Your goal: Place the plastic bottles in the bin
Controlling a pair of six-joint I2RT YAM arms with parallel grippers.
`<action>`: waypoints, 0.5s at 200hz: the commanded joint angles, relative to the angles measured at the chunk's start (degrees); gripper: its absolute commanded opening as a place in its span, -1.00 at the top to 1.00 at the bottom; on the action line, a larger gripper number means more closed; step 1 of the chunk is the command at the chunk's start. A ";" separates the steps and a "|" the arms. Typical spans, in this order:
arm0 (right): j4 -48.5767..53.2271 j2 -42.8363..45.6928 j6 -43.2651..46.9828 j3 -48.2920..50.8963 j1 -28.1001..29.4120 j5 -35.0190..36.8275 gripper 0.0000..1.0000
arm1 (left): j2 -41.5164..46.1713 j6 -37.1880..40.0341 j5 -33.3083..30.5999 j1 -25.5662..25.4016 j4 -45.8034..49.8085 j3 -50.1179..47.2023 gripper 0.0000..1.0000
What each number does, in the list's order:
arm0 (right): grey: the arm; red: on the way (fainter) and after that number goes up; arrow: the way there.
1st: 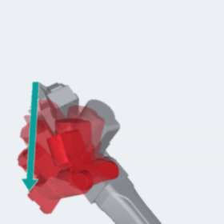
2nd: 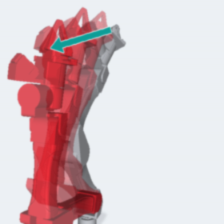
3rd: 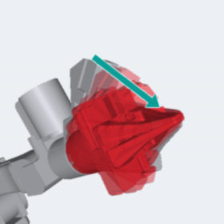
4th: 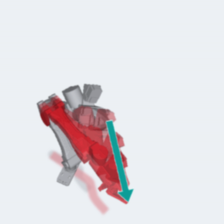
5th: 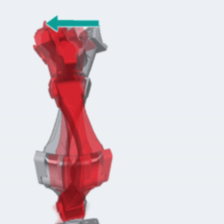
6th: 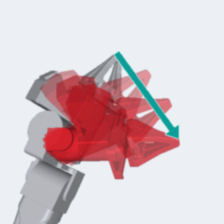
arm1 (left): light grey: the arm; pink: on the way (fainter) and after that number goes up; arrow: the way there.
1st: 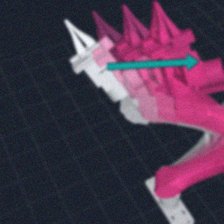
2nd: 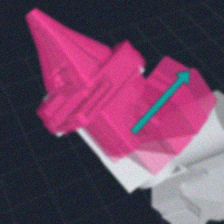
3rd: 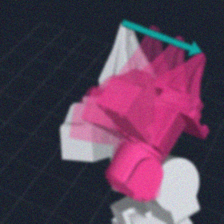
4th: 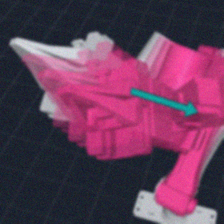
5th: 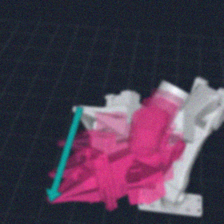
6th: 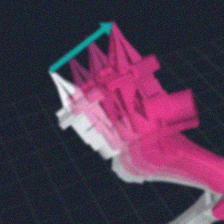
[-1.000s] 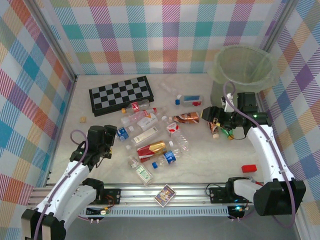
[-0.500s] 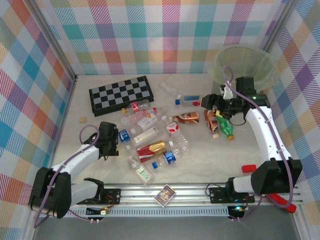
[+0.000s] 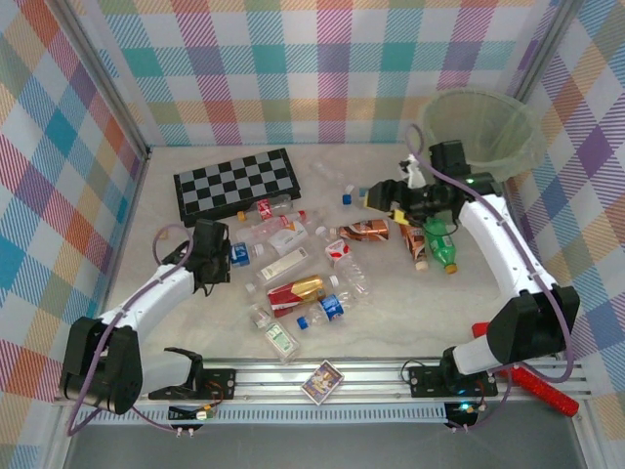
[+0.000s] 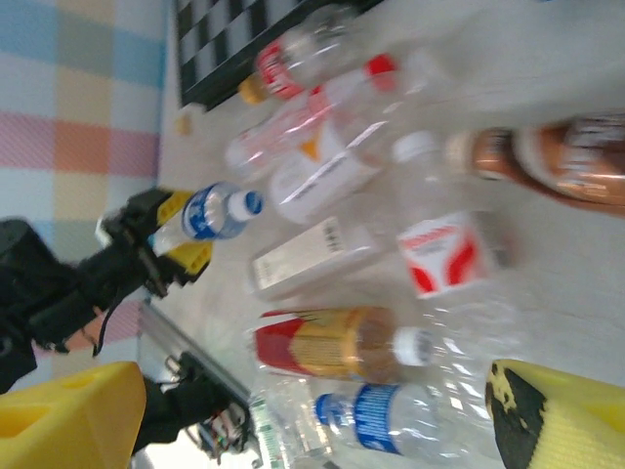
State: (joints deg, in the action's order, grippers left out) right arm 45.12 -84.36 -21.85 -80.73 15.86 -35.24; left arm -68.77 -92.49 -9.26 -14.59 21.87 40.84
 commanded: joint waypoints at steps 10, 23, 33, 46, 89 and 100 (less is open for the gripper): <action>-16.08 -3.85 -6.45 0.66 6.32 -9.77 -0.81 | 0.20 4.91 5.11 -0.88 -0.20 7.86 0.01; -18.27 -7.11 -8.61 -0.76 7.61 -12.13 -0.80 | -2.74 5.30 10.30 -1.92 -4.29 11.37 0.01; -17.07 -9.74 -9.35 -2.93 8.11 -12.33 -0.78 | -5.52 4.89 15.02 -2.78 -10.30 13.39 0.00; -15.99 -12.19 -8.96 -4.98 8.77 -11.39 -0.78 | -9.11 3.29 19.45 -4.74 -17.38 15.65 0.00; -20.76 -16.43 -10.13 -5.88 10.16 -10.02 -0.79 | -16.76 0.41 24.64 -10.08 -26.39 21.48 0.01; -21.27 -17.33 -10.06 -6.22 10.18 -8.52 -0.79 | -17.00 0.52 24.17 -10.86 -25.74 21.80 0.03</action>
State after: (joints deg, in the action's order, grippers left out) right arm 27.66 -100.38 -30.94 -84.16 25.39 -44.14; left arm -85.32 -90.37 11.00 -23.86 1.13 60.82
